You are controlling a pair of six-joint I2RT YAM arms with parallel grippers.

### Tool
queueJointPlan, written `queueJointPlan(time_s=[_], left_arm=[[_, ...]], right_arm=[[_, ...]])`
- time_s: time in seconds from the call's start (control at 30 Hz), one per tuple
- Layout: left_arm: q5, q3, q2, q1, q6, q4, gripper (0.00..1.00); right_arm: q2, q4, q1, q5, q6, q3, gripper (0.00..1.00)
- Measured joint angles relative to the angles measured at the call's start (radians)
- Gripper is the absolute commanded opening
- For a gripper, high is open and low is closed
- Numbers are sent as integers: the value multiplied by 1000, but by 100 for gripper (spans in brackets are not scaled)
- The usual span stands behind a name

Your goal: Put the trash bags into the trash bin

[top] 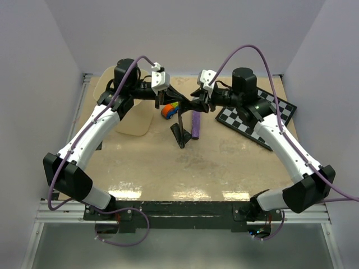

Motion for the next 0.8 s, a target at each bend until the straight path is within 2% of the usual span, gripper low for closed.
queueJointPlan(time_s=[0.1, 0.3, 0.37, 0.5, 0.53, 0.6, 0.67, 0.73, 0.8], left_arm=[[5, 0, 0, -1, -1, 9, 0], [34, 6, 2, -1, -11, 21, 0], [44, 13, 4, -3, -16, 23, 0], [57, 22, 11, -10, -19, 22, 0], [58, 23, 13, -11, -21, 23, 4], [47, 24, 16, -14, -29, 29, 33], [-8, 22, 16, -15, -63, 63, 58], [-108, -10, -1, -15, -96, 151, 68], [-248, -98, -56, -15, -123, 246, 68]], right_arm=[[5, -5, 1, -12, -19, 0, 45], [26, -12, 13, -44, -35, 0, 42], [34, -4, 14, -51, -29, 0, 33], [59, 19, 15, -86, 2, 3, 5], [67, 25, 15, -98, 12, 6, 0], [82, 39, 15, -121, 42, 9, 0], [93, 56, 10, -130, 91, 9, 0], [97, 95, -5, -133, 185, 5, 0], [87, 167, -37, -84, 322, -16, 0]])
